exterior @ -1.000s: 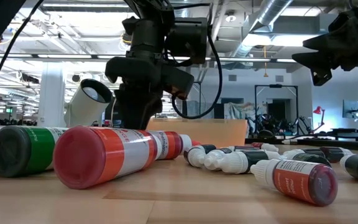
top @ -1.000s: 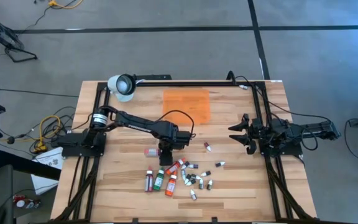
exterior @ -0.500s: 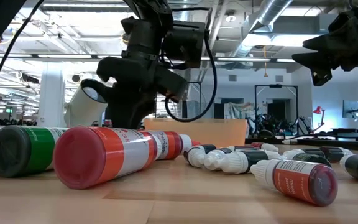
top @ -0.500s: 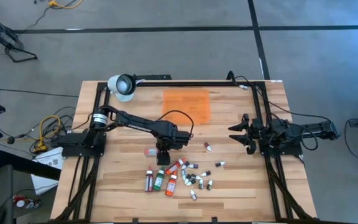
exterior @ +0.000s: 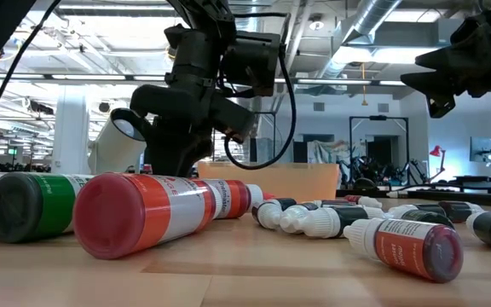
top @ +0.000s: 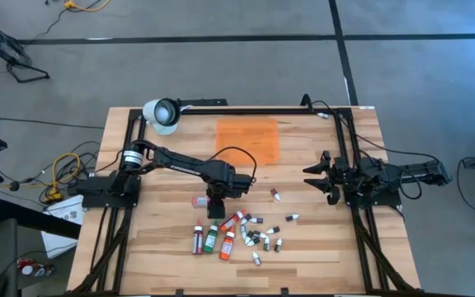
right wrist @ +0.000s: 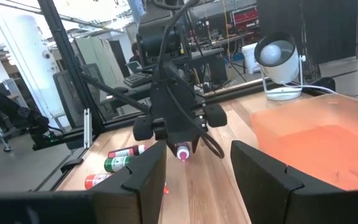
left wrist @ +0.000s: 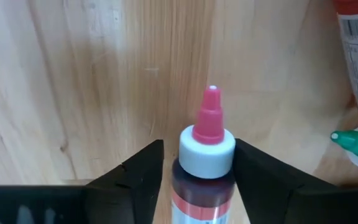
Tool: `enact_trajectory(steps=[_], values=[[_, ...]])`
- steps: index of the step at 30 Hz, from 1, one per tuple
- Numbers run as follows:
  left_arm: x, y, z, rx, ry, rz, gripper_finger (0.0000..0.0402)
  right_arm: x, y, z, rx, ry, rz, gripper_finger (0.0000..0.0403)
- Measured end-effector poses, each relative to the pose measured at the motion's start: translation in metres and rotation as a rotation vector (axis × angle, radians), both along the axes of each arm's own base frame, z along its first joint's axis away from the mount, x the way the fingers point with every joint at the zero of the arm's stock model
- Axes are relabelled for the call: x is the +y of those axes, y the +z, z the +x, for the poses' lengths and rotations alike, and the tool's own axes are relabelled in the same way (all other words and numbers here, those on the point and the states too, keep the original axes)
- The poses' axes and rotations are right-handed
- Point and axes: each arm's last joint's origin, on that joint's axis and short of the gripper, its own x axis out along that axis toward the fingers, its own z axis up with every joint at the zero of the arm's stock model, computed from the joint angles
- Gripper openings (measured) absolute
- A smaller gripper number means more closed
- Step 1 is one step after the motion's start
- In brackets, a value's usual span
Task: Pick & Place food coloring
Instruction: Put the large pink food coloring bottle into the orange bin
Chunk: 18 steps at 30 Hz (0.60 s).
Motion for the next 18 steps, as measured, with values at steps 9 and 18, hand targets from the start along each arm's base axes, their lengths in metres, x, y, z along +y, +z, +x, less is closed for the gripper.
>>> enact_trajectory(steps=[9,18], values=[[0.0002,0.0003,-0.0004,0.004,-0.002,0.002,0.0113,0.0000,0.0001,0.0000,0.000,0.000,0.000,0.0173],[0.0002,0.0004,-0.0004,0.003,-0.003,0.003,0.0122,0.0000,0.0001,0.0000,0.000,0.000,0.000,0.0173]])
